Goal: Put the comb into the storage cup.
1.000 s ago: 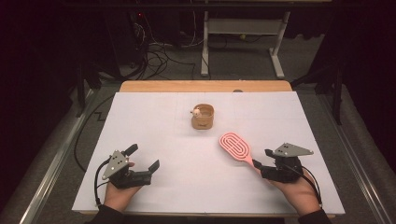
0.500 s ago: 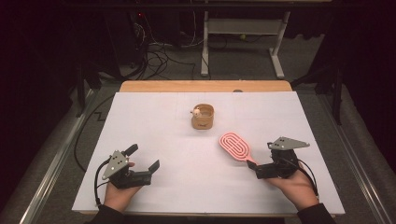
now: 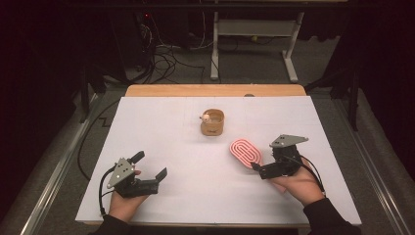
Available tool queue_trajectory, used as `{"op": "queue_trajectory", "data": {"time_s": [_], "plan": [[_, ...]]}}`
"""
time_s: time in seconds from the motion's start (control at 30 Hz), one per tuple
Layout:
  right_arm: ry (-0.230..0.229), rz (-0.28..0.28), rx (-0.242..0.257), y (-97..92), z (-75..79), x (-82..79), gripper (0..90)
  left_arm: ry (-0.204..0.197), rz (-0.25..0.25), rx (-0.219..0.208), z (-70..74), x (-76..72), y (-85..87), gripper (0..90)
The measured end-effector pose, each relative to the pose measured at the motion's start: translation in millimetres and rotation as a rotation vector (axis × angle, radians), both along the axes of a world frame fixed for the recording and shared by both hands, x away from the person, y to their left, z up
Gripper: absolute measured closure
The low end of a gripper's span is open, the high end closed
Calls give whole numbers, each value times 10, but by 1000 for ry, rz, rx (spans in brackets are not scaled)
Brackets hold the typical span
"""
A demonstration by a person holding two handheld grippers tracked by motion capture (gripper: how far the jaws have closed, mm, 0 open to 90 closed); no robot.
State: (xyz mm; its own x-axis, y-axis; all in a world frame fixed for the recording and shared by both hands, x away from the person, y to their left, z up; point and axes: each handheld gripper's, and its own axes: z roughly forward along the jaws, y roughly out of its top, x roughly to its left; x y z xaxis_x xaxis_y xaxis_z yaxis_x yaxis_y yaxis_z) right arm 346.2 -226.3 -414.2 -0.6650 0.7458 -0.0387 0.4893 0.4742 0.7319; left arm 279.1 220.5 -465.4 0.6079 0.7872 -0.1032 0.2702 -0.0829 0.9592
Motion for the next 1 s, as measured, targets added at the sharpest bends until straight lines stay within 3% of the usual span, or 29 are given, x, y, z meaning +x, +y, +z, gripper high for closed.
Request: {"op": "queue_trajectory", "data": {"time_s": [0.2,0.37,0.8,1.0], "plan": [[12,2,-29,107,-47,131,3,0,0,-2,0,3,2,0],[51,13,-62,237,-118,278,3,-1,3,-7,3,3,15,0],[123,9,-110,390,-246,444,4,-2,4,-12,5,7,27,0],[128,26,-141,455,-272,487,35,-2,4,-12,5,8,31,0]]}}
